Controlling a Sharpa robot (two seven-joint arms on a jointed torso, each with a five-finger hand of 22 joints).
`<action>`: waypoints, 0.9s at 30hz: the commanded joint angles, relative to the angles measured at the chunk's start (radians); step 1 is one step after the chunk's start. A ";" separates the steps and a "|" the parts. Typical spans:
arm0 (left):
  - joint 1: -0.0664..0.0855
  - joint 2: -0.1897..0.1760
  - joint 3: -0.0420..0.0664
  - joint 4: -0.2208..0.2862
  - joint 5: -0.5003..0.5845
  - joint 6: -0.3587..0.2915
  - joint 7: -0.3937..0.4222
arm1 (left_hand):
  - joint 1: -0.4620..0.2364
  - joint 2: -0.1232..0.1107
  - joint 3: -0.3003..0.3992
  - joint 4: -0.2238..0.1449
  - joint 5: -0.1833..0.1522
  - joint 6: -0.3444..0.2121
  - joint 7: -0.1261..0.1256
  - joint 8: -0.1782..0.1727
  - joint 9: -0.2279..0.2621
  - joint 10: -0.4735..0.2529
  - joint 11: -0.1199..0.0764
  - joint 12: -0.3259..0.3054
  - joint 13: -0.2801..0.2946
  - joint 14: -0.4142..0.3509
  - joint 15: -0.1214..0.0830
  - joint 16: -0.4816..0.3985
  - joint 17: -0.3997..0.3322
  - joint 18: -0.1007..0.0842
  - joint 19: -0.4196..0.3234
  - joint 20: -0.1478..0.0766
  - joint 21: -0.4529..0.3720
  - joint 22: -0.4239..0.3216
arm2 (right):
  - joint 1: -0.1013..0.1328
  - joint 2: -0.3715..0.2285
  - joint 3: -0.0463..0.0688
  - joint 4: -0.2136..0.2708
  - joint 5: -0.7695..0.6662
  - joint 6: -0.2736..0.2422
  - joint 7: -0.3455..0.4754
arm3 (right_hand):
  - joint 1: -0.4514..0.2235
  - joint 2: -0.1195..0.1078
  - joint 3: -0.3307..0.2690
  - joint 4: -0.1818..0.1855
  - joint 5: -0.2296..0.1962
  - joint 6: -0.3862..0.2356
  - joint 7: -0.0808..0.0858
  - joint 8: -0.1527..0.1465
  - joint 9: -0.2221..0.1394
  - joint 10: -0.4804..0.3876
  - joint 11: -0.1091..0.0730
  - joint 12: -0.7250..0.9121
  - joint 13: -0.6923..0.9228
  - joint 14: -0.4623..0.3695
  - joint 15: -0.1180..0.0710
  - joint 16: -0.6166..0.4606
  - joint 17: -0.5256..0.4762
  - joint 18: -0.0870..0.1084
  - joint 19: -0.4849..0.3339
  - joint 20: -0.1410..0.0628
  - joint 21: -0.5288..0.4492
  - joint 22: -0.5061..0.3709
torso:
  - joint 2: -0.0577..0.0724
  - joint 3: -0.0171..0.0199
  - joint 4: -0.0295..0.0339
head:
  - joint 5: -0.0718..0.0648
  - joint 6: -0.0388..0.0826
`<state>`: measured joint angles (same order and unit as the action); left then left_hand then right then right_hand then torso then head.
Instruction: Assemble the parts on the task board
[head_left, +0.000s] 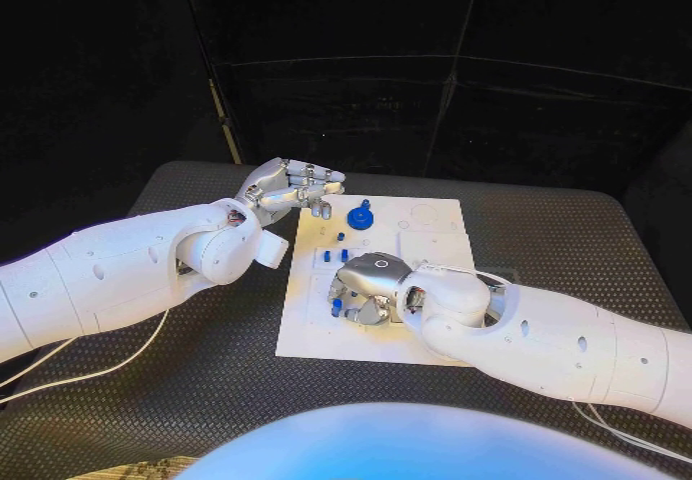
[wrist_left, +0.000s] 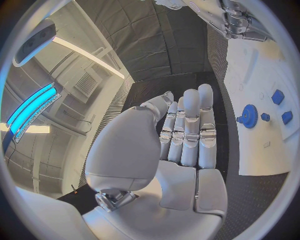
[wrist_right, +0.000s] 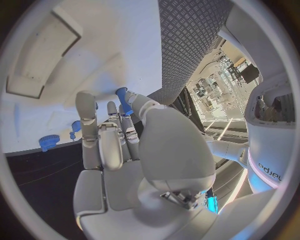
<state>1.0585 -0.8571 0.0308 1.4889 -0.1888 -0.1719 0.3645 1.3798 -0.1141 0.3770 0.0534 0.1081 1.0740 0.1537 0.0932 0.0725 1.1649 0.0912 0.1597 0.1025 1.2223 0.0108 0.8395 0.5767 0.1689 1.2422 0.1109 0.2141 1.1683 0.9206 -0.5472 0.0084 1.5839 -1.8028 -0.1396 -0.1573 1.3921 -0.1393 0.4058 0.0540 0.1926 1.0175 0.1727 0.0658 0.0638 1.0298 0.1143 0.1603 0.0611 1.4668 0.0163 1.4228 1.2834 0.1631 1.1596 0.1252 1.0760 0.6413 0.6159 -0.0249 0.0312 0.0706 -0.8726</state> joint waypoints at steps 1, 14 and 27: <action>0.001 0.001 0.001 0.001 0.004 0.012 0.005 | -0.003 0.006 -0.005 -0.003 -0.004 -0.002 0.003 -0.004 -0.001 -0.009 0.000 0.003 0.001 -0.007 0.001 -0.003 -0.001 0.013 -0.001 0.003 -0.003 -0.001 | 0.002 -0.002 0.001 0.006 -0.008 -0.063 0.021 | -0.006 -0.014 -0.010 -0.005 0.004 -0.028 -0.001 -0.006 -0.001 -0.017 0.000 -0.008 0.002 0.045 0.010 -0.003 -0.001 0.007 -0.020 0.000 -0.019 -0.028 | 0.000 0.0005 -0.0003 | -0.001 0.000; 0.000 -0.004 0.001 0.001 0.004 0.012 0.005 | -0.003 0.006 -0.005 -0.003 -0.004 -0.002 0.003 -0.004 -0.001 -0.009 0.000 0.003 0.001 -0.007 0.001 -0.003 -0.001 0.013 -0.001 0.003 -0.003 -0.001 | -0.007 -0.128 0.003 0.116 0.088 -0.234 0.098 | -0.023 -0.022 -0.120 -0.017 0.015 -0.146 -0.016 -0.002 0.002 -0.073 -0.002 0.031 0.008 0.025 0.010 -0.033 -0.050 0.023 -0.070 0.003 -0.096 -0.134 | -0.002 0.0012 -0.0019 | -0.003 0.000; -0.002 -0.012 0.001 0.001 0.004 0.008 0.004 | -0.004 0.007 -0.006 -0.003 -0.004 -0.002 0.003 -0.004 -0.001 -0.010 0.000 0.005 0.002 -0.007 0.001 -0.003 -0.001 0.013 0.000 0.003 -0.004 -0.003 | -0.004 -0.403 0.115 0.221 0.380 -0.288 -0.111 | -0.129 -0.014 -0.252 0.072 0.054 0.019 -0.063 0.105 0.036 0.428 -0.092 0.828 0.728 0.079 -0.064 0.080 0.143 -0.025 0.106 -0.062 0.092 0.155 | -0.012 -0.0035 -0.0121 | -0.051 0.000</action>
<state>1.0553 -0.8690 0.0304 1.4884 -0.1886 -0.1702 0.3637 1.3798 -0.1142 0.3742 0.0506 0.1081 1.0740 0.1537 0.0932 0.0726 1.1627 0.0934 0.1596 0.1028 1.2223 0.0108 0.8395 0.5768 0.1688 1.2421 0.1109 0.2141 1.1668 0.9173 -0.9452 0.1225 1.7943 -1.5327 -0.3916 -0.1533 1.2729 -0.1520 0.1649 0.1200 0.2430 1.0332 0.1167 0.1655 0.0990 1.4232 0.0272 0.8283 0.6353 1.4665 -0.0420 1.4967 1.3082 0.1470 1.2557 0.0659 1.1596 0.7837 0.6067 -0.0274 0.0236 0.0255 -0.8726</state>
